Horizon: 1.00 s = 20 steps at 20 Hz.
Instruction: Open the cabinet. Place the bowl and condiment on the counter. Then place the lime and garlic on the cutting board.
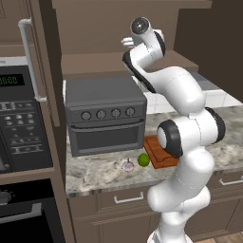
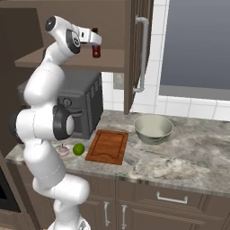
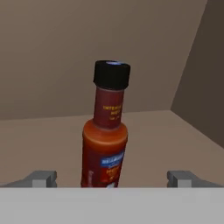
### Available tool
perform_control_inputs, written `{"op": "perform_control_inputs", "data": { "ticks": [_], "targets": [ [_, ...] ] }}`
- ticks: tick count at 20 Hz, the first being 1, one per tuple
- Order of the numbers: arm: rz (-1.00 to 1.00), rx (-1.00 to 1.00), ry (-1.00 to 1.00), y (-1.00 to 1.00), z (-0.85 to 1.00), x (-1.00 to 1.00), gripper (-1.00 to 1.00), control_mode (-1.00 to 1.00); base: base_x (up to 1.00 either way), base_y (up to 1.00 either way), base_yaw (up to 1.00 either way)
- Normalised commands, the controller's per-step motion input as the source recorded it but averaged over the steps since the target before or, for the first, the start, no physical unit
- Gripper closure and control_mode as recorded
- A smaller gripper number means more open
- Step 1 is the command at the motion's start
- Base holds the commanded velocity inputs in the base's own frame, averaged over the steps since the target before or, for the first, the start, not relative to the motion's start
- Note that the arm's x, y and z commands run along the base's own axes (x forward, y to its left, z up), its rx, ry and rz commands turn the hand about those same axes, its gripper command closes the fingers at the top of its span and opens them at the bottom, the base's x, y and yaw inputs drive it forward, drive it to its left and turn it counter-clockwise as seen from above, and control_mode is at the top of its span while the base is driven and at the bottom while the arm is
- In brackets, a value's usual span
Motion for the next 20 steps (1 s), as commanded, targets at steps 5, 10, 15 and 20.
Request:
{"op": "perform_control_inputs", "data": {
  "ticks": [5, 10, 15, 20],
  "targets": [
    [-0.07, 0.00, 0.01, 0.00, -0.08, 0.04, -1.00, -1.00, 0.00, 0.00, 0.00],
    [-0.05, 0.00, 0.02, -0.01, -0.21, 0.03, -1.00, -1.00, 0.00, 0.00, 0.00],
    [-0.03, 0.00, 0.00, -0.08, -0.01, 0.21, -1.00, -1.00, 0.00, 0.00, 0.00],
    [-0.02, 0.00, 0.00, -0.12, 0.00, 0.21, -1.00, -1.00, 0.00, 0.00, 0.00]
  ]
}}
